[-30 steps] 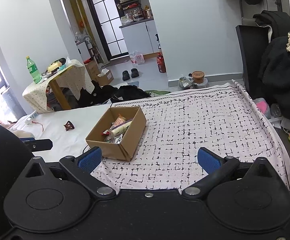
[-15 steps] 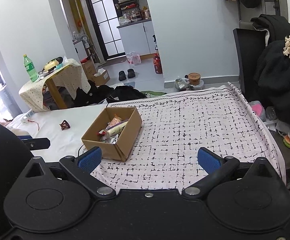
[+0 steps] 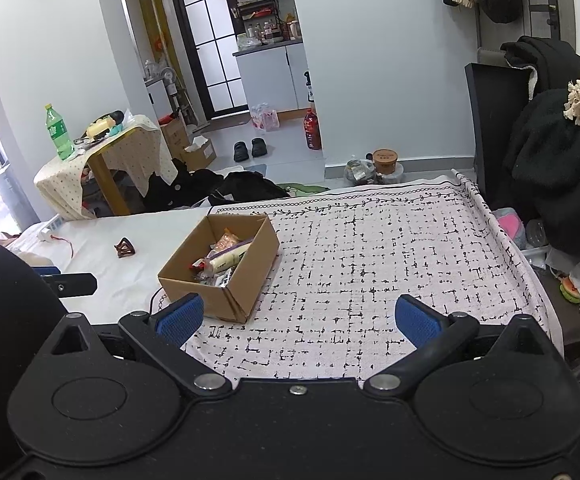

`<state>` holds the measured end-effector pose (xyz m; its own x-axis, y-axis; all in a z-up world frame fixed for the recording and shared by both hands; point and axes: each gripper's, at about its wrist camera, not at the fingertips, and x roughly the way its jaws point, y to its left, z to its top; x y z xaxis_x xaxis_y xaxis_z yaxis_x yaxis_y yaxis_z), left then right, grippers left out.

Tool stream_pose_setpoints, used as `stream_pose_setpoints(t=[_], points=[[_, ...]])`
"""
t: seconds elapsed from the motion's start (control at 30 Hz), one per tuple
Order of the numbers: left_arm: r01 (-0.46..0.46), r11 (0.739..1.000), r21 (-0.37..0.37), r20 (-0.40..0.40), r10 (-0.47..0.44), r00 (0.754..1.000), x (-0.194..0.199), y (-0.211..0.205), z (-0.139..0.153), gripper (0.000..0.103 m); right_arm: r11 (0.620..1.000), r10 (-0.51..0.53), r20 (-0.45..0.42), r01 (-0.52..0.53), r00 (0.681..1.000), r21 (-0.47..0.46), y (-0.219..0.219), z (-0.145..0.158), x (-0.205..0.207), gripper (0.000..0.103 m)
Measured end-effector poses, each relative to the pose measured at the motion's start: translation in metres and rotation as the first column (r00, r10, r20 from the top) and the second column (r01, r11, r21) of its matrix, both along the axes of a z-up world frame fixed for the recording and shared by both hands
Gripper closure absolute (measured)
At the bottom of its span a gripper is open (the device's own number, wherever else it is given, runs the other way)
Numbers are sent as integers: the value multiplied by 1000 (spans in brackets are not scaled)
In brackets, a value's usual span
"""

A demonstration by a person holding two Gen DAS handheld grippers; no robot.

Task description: Organize snacks

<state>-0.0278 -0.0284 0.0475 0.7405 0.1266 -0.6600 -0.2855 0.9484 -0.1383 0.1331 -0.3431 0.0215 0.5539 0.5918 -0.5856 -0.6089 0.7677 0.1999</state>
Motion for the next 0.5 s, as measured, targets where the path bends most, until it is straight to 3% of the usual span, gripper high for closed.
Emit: stream_pose_setpoints(t=[0.5], points=[[3, 1000, -3, -3, -3, 1000, 0, 0, -2, 1, 1000, -9, -5, 9, 1000, -13, -1, 0, 0, 0]])
